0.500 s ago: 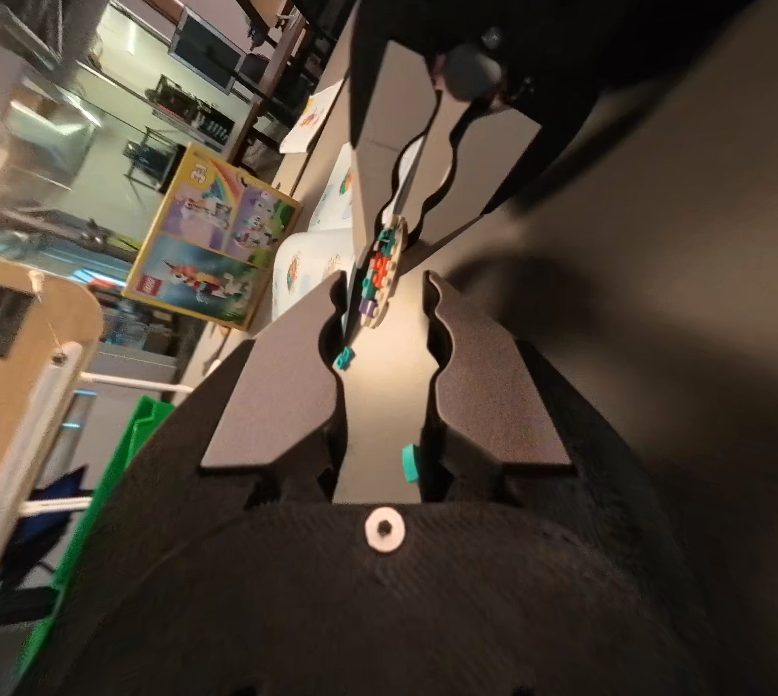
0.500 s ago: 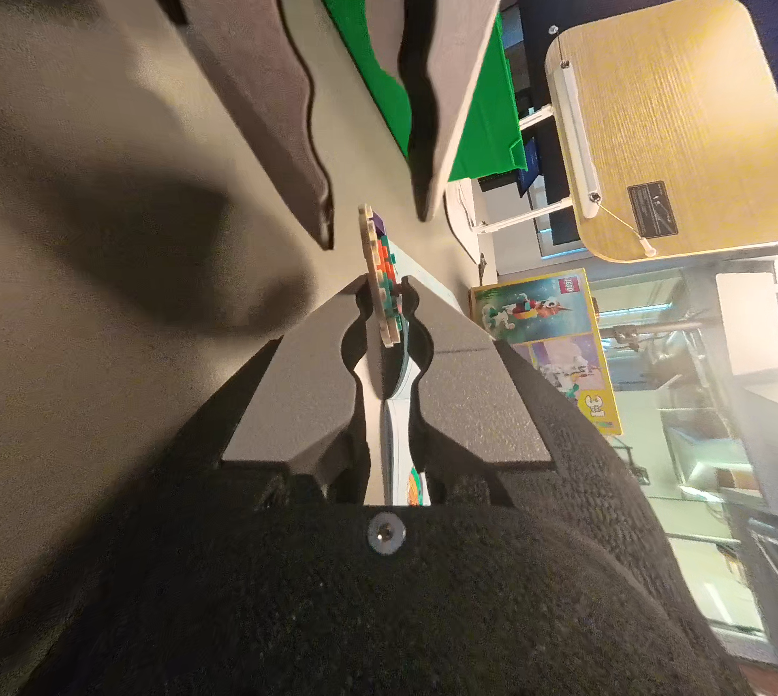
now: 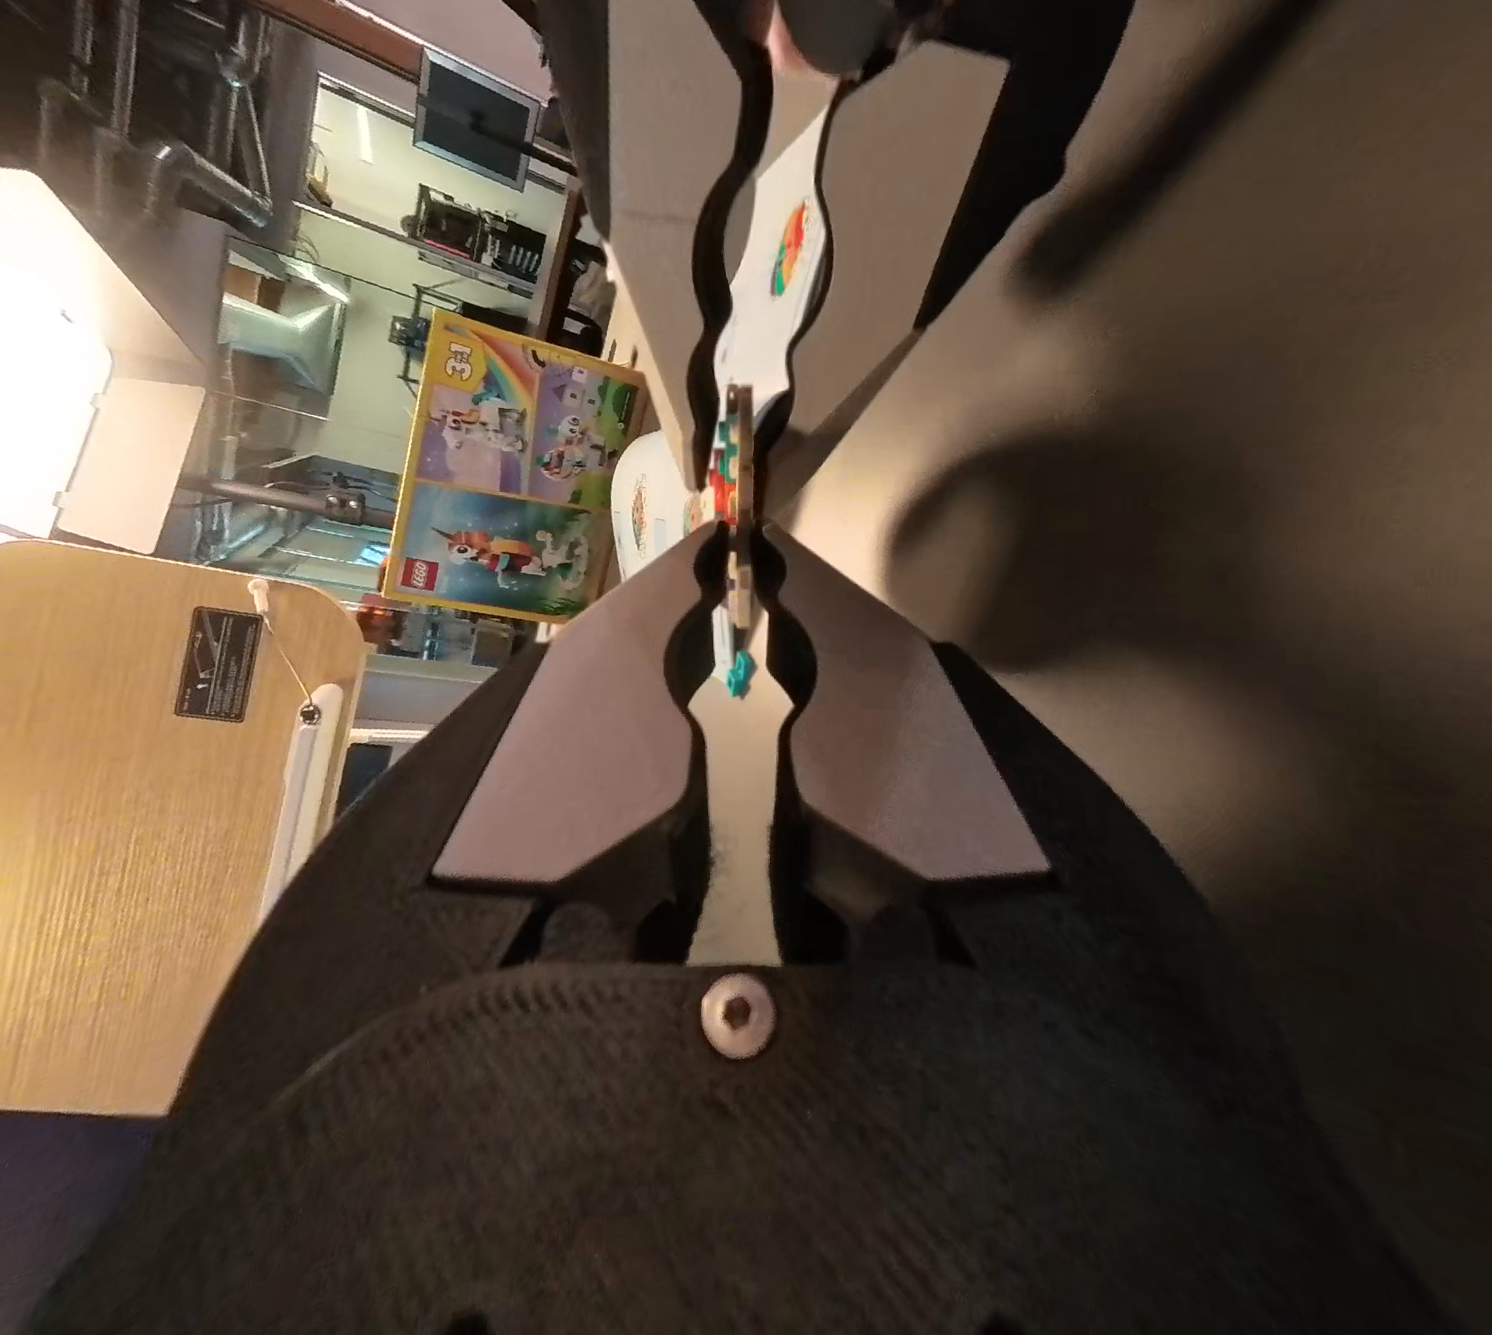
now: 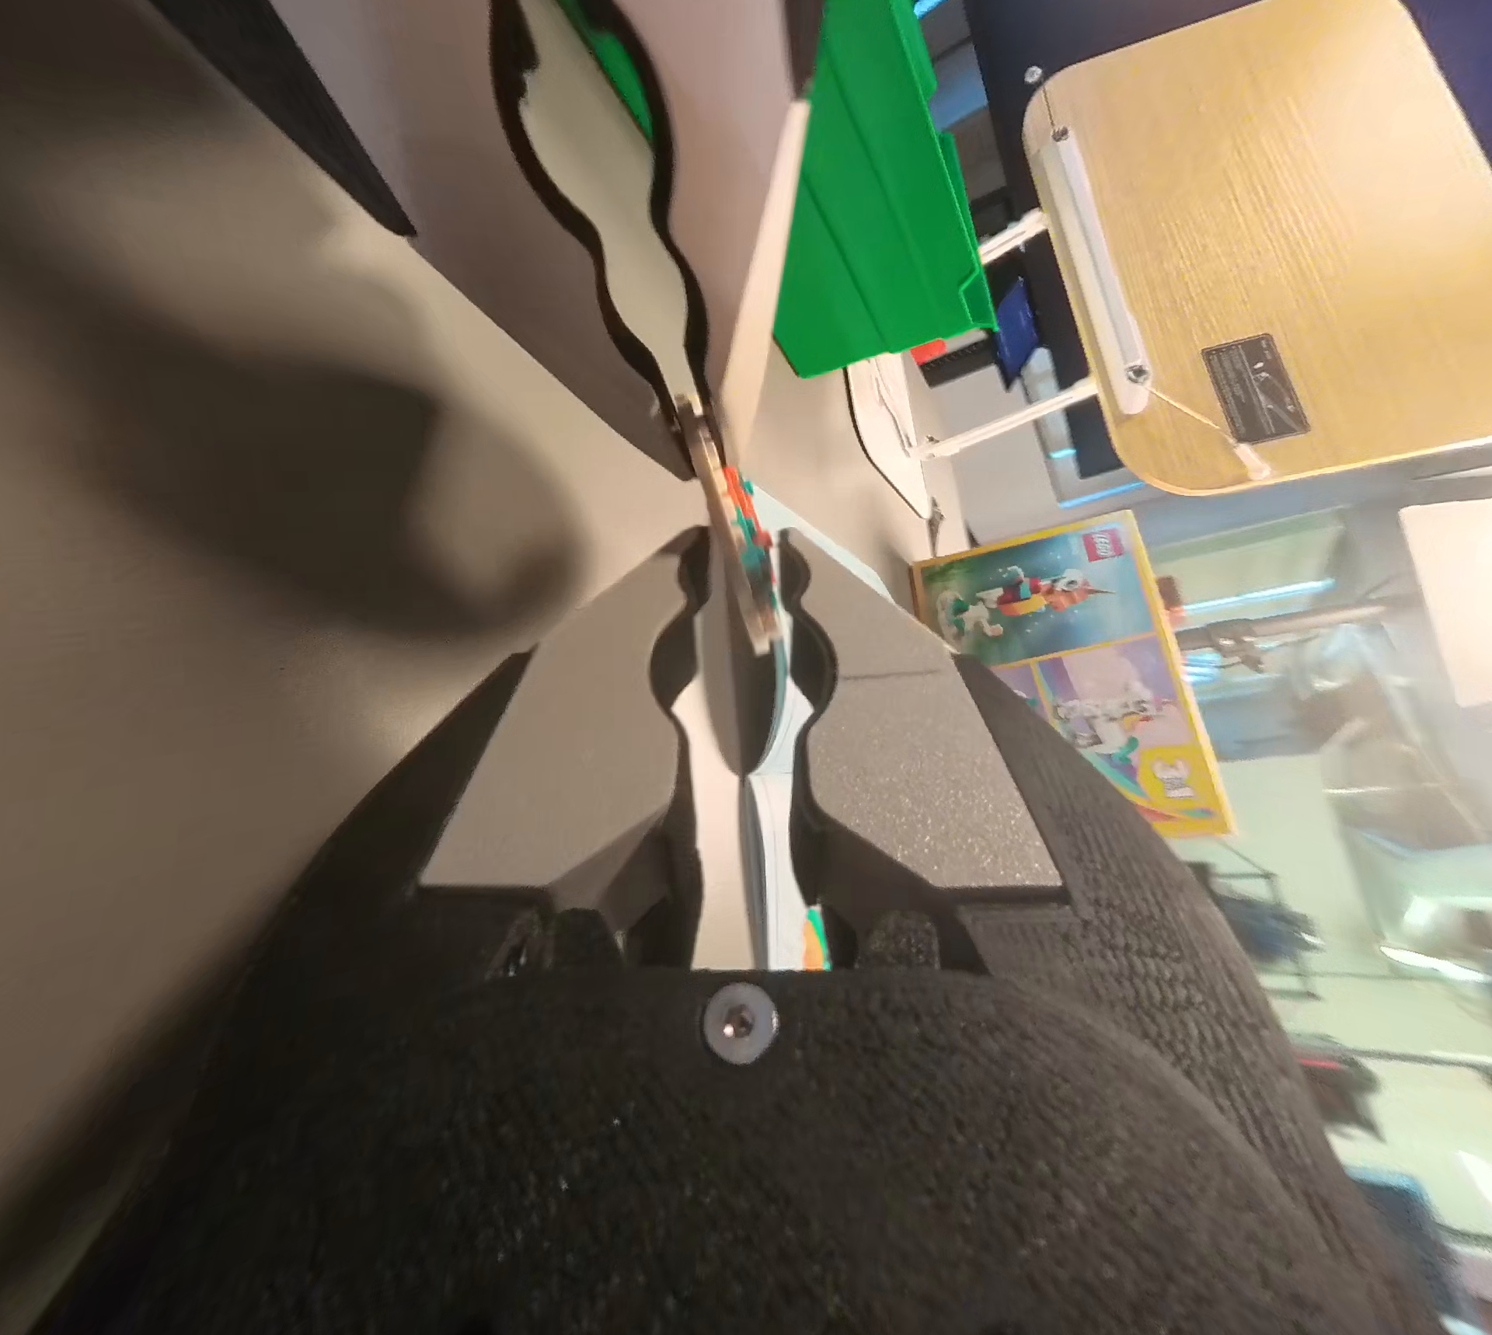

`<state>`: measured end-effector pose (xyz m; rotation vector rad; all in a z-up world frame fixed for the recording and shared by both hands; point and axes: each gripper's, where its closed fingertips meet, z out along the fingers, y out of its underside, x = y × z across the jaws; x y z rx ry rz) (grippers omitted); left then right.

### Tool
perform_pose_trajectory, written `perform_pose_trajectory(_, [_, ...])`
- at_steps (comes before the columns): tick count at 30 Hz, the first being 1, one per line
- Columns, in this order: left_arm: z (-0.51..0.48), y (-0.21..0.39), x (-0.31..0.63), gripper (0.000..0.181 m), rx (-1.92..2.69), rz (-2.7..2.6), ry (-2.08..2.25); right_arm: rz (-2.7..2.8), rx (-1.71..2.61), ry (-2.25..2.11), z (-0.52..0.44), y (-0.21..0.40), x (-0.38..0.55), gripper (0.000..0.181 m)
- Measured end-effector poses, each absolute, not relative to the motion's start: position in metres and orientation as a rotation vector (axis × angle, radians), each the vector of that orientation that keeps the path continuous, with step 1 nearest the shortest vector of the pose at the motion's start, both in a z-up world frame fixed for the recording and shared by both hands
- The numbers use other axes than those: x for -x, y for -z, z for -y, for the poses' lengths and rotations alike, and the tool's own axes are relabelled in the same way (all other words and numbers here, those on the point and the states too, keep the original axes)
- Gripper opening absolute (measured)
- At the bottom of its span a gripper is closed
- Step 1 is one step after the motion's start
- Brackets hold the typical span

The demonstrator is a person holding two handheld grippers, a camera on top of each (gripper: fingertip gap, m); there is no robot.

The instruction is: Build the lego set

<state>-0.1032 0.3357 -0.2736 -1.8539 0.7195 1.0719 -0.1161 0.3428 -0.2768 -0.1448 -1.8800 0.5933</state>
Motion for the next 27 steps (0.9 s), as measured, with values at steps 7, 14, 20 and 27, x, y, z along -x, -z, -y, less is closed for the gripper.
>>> perform_pose_trajectory(7, [-0.331,0.279,0.111,0.004,1.877,-0.729,-1.106,1.895,0.169,-0.602,-0.351,0.279,0.117,0.028])
perform_pose_trajectory(14, [-0.333,0.281,0.117,0.004,1.915,-0.711,-1.117,1.859,-0.034,-0.547,-0.332,0.275,0.104,0.014])
perform_pose_trajectory(20, [-0.335,0.279,0.118,0.004,1.908,-0.711,-1.133,1.847,-0.084,-0.495,-0.333,0.276,0.104,0.002])
perform_pose_trajectory(27, [-0.341,0.274,0.110,0.004,1.883,-0.726,-1.126,1.851,-0.049,-0.454,-0.344,0.278,0.109,0.002])
